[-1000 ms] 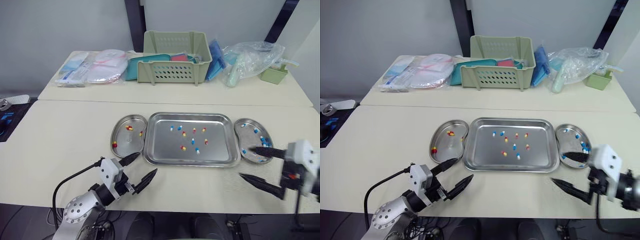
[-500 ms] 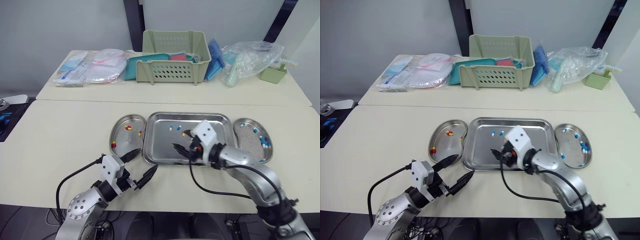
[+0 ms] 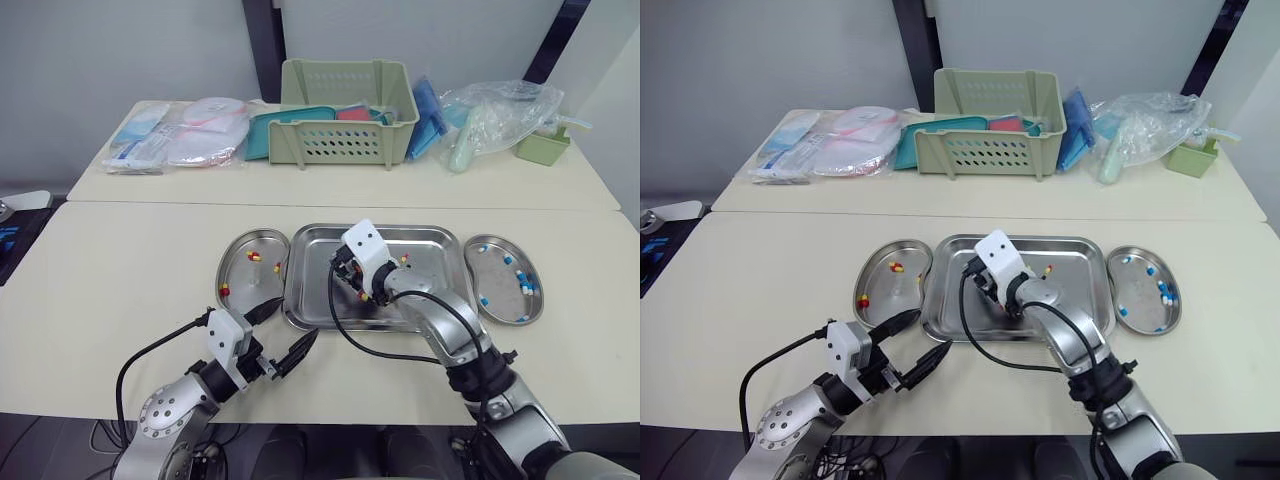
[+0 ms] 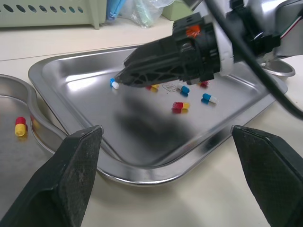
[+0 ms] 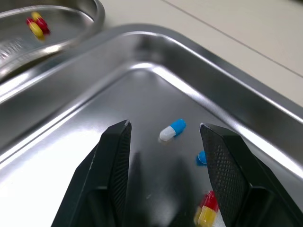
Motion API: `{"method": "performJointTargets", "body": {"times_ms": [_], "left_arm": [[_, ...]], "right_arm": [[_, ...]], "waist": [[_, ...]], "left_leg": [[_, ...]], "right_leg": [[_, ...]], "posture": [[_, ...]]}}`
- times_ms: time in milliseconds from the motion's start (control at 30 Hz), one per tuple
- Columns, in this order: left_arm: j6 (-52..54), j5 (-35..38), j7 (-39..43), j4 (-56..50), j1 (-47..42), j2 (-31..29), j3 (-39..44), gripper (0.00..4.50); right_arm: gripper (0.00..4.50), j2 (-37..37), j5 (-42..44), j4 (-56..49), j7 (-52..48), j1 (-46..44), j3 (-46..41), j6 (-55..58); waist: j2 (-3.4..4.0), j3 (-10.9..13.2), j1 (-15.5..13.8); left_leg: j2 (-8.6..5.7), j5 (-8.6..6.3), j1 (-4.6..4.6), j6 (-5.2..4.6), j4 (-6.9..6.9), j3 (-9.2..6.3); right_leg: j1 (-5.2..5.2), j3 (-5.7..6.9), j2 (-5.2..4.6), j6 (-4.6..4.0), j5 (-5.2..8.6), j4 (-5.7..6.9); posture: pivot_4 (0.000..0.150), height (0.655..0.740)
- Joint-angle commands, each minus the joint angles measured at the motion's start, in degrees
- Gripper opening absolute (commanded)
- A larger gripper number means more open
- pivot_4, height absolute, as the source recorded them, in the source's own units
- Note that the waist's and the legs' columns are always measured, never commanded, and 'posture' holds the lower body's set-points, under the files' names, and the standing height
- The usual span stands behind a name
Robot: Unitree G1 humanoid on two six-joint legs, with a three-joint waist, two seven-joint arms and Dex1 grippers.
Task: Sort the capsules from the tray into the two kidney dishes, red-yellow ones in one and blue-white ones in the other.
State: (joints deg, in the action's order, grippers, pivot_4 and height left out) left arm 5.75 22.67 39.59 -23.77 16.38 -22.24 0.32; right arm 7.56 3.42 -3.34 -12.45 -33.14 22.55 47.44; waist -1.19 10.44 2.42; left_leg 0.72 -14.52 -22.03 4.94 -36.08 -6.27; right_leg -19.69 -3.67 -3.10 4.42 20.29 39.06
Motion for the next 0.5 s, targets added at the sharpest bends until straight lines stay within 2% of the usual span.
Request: {"method": "performJointTargets", "body": {"times_ms": [33, 500], "left_arm": [[-1.3, 0.2, 0.5, -0.4, 0.4, 0.1, -0.4, 4.50], [-1.2, 0.0, 0.3, -0.4, 0.8, 0.1, -0.5, 4.50]], "right_arm": [[2.52, -1.2, -1.3, 1.7, -0.3, -2.2, -0.8, -2.0], [2.52, -4.3, -2.5, 9.6, -2.8, -4.9, -1.7, -3.5]], "waist": [[0.01, 0.0, 0.1], [0.03, 0.0, 0.8]], "left_leg": [[0.00, 0.00, 0.00, 0.00, 0.00, 0.00], [0.00, 0.00, 0.00, 0.00, 0.01, 0.00]], "right_leg": [[-0.01, 0.00, 0.00, 0.00, 0.00, 0.00], [-0.04, -0.03, 0.01, 0.00, 0.00, 0.02]], "posture": [[0.150, 0.7400], [0.150, 0.7400]]}}
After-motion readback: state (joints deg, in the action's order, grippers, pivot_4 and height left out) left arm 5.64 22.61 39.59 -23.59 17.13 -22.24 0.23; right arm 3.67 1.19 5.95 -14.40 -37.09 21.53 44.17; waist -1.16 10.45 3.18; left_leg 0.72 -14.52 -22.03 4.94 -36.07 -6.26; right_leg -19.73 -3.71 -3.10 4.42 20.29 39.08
